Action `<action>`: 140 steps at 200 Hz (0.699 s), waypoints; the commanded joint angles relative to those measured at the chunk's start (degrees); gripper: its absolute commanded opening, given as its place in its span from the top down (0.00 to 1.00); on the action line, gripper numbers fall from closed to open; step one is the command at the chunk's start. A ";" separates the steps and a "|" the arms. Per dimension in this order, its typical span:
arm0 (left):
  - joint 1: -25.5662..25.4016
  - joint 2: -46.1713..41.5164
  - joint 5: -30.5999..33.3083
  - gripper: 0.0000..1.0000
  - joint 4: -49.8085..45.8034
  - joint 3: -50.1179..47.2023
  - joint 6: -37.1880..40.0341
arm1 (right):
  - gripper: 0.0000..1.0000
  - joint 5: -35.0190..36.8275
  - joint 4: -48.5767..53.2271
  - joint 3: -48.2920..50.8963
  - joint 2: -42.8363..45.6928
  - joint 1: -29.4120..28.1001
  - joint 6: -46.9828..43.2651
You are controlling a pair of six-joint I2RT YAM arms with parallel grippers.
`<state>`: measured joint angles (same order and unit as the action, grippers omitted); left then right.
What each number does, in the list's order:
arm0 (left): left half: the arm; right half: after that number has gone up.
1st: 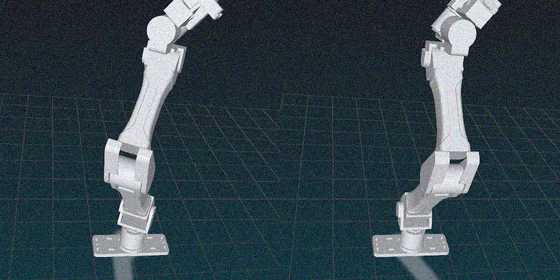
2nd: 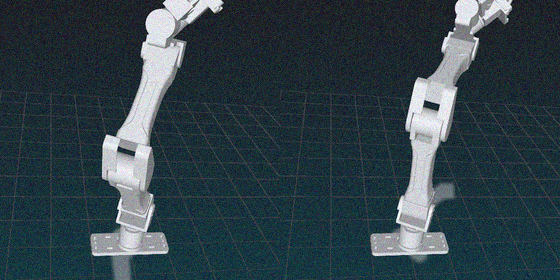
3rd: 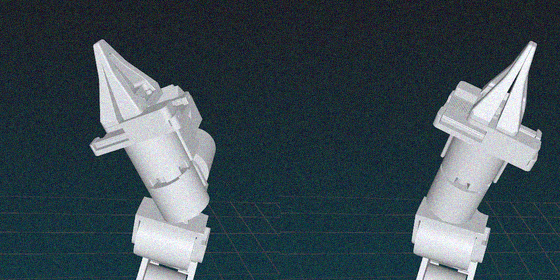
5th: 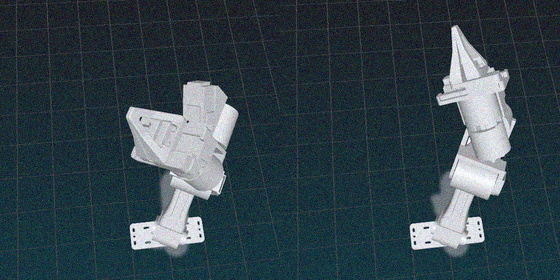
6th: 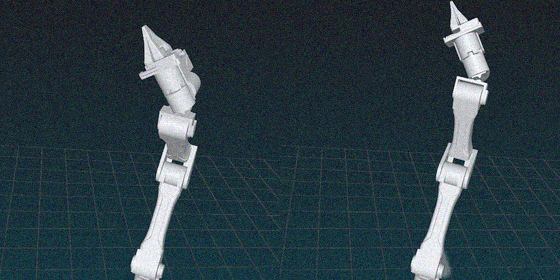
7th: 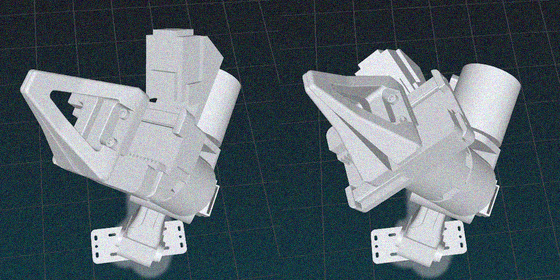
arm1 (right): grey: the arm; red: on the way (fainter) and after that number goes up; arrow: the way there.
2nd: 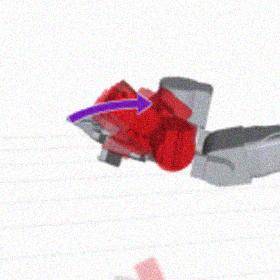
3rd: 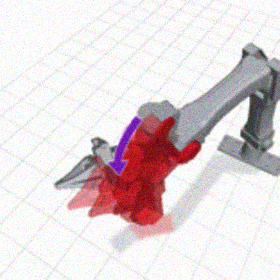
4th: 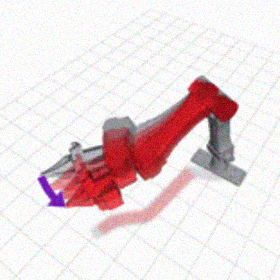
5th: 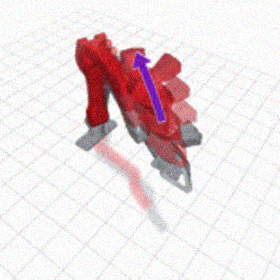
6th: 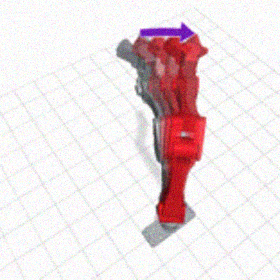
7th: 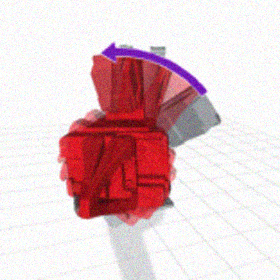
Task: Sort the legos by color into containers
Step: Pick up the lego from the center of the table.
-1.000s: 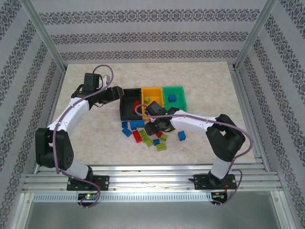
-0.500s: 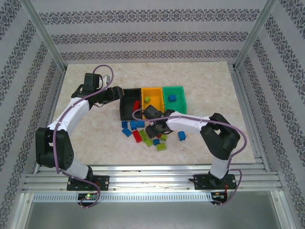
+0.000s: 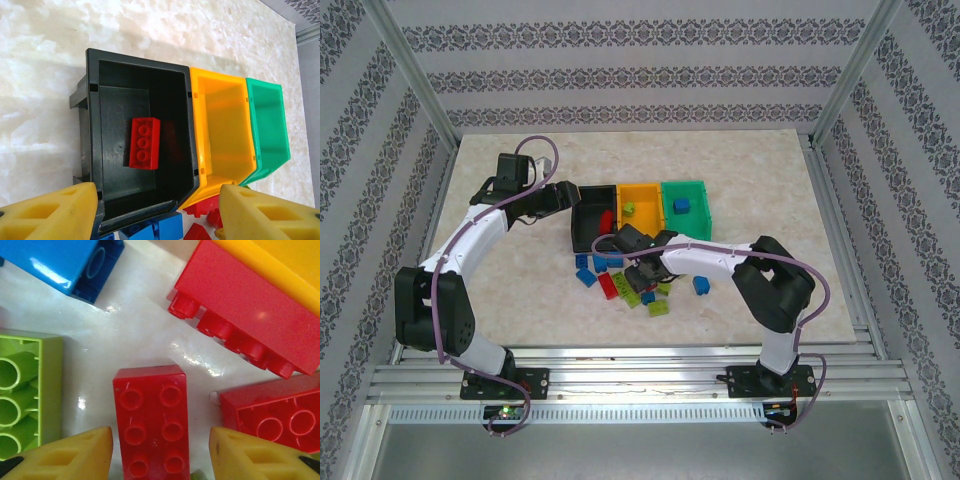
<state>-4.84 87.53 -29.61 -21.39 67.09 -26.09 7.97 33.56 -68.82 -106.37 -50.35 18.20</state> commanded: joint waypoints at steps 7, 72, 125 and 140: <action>0.45 0.19 -0.54 0.34 0.47 0.76 0.86 | 0.46 0.33 1.08 1.05 -1.40 0.61 -0.19; 0.47 0.01 -0.01 0.34 0.47 0.68 0.95 | 0.60 -2.37 0.23 -0.29 -0.99 0.25 0.09; 0.52 -0.63 3.85 0.34 -1.18 0.82 0.29 | 0.60 -2.74 -0.56 -3.86 4.98 0.51 -0.97; 0.62 -1.91 6.19 0.34 -0.79 -0.23 -0.07 | 0.60 -3.76 -1.93 -6.21 4.88 1.19 -0.85</action>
<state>-4.84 87.53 -27.77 -21.43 67.09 -26.11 5.93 33.63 -70.63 -104.05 -50.06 17.98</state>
